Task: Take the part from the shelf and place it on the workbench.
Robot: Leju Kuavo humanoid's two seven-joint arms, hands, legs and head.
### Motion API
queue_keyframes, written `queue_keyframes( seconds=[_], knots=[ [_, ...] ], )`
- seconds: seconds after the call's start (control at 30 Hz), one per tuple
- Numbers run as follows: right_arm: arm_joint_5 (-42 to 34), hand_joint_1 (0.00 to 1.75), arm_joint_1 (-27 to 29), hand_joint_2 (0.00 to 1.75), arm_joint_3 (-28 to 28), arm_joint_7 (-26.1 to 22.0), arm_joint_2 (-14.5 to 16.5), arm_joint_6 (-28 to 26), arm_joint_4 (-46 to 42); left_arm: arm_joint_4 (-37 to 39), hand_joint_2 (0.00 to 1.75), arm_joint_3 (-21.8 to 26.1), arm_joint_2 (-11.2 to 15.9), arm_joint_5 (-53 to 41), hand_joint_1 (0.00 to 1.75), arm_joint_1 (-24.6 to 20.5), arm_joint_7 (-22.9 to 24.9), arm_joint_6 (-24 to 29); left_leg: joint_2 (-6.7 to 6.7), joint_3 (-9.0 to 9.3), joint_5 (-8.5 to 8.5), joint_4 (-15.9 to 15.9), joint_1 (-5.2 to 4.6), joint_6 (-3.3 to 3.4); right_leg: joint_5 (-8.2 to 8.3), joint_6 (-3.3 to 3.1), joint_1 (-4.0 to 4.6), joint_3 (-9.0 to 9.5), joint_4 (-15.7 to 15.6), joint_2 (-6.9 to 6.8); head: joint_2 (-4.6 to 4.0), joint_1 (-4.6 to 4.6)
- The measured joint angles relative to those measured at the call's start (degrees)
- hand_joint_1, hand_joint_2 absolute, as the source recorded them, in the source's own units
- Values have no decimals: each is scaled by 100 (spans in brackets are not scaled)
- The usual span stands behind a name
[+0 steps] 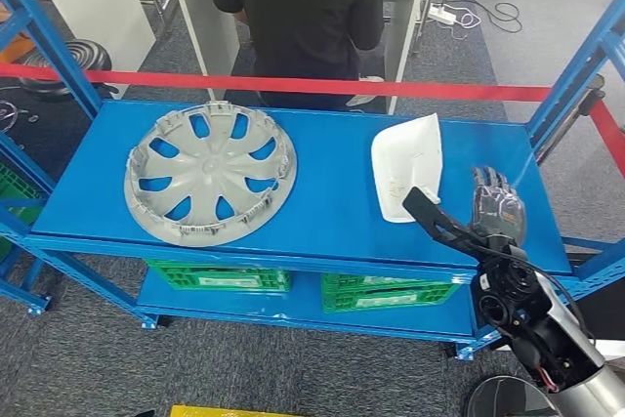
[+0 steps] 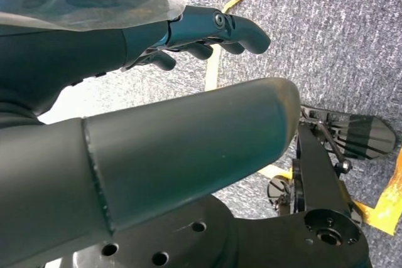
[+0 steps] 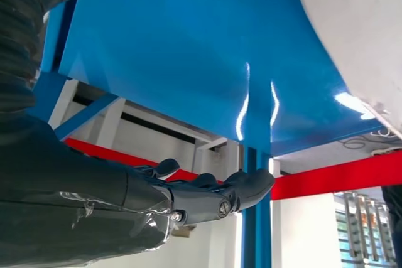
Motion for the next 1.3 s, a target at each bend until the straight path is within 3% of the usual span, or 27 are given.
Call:
queue_keyframes(
  seconds=[0.23,0.6,1.0,1.3],
  knots=[
    [-32,0,-45,175,-20,-317,-33,-138,190,0,0,-5,-6,-25,0,-23,36,-13,0,0,0,0,0,0,0,0,0,4,1,0,0,0],
    [-641,0,-529,175,170,-1402,-32,93,401,0,0,-5,-19,27,0,-48,-9,-18,-6,0,4,-1,-1,5,1,1,0,10,2,-2,0,0],
    [-922,0,-900,175,544,-1786,-29,395,569,0,0,-5,-20,66,0,-56,-57,-21,-13,0,5,-1,-2,6,1,1,0,13,2,-8,0,0],
    [-985,0,-1011,175,779,-1803,-27,411,608,0,0,-5,-21,76,0,-54,-57,-21,-15,0,5,-1,-3,6,1,1,0,13,1,-9,0,0]
  ],
)
